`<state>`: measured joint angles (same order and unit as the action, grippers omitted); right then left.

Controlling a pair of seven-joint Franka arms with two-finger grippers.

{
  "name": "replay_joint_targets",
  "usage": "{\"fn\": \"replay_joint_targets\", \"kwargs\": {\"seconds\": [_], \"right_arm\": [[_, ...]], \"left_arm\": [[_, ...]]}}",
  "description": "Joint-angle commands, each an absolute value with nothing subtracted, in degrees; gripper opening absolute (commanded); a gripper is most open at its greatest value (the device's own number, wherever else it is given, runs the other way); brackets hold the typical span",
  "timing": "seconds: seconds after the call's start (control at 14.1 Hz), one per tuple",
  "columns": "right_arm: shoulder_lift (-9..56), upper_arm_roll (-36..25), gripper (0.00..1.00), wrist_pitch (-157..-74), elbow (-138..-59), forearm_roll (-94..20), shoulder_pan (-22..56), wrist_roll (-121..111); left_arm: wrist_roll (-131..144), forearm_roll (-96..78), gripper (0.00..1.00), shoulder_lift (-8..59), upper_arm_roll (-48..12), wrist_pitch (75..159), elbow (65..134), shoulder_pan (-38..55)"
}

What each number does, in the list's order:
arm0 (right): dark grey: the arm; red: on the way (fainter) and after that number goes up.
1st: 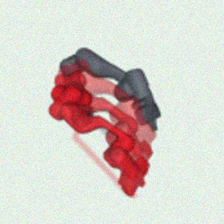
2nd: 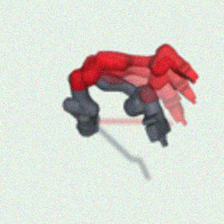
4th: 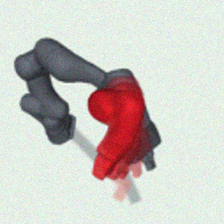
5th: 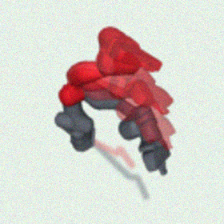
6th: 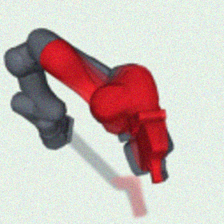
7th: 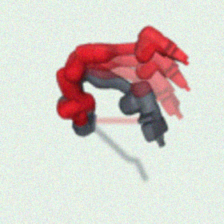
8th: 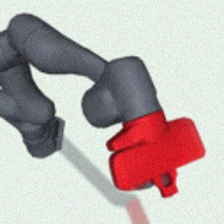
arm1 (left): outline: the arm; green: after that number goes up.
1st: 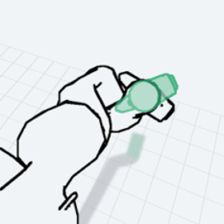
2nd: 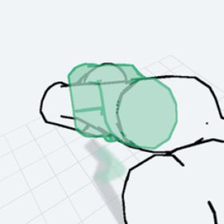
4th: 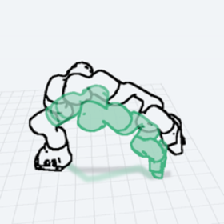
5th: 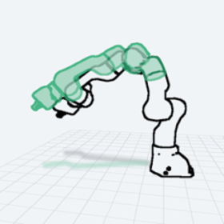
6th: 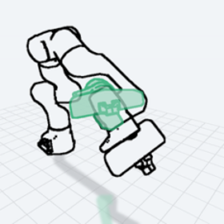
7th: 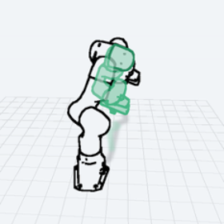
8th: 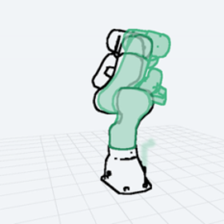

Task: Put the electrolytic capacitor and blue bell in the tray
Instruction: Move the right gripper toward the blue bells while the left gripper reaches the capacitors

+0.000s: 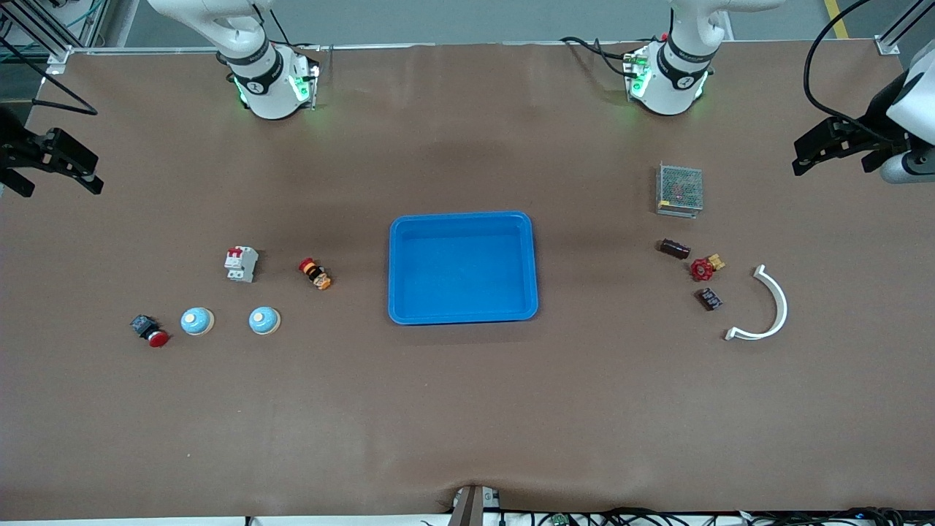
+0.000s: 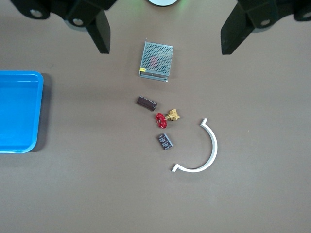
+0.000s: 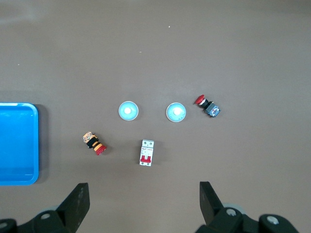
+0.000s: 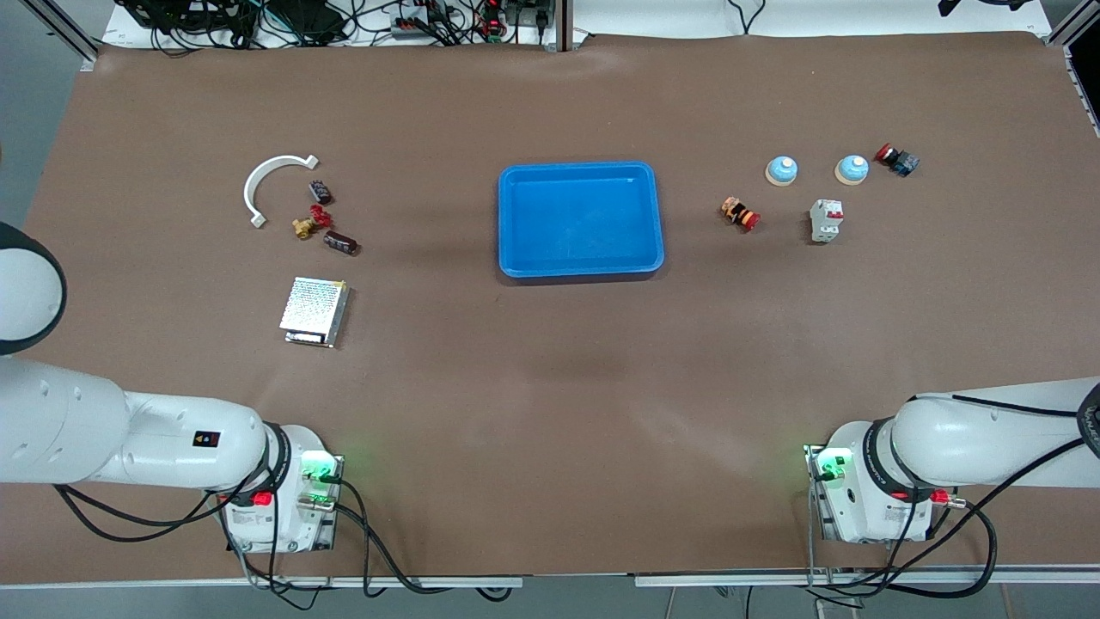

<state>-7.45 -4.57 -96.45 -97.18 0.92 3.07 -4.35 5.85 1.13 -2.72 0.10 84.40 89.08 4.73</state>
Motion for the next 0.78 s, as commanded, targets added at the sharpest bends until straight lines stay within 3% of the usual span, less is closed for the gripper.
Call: {"fn": "replay_joint_targets", "kwargs": {"seconds": [0.0, 0.71], "right_arm": [[-7.65, -4.83, 1.00, -95.89, -97.12, 0.62, 4.13, -4.40], [-7.12, -4.83, 1.00, -95.98, -96.94, 0.09, 5.09, -4.48]], "left_arm": [[6.24, 2.37, 1.00, -2.81, -0.17, 83.76, 88.33, 4.92], [6.06, 8.70, 1.00, -2.20, -2.64, 83.76, 88.06, 5.01]]}}
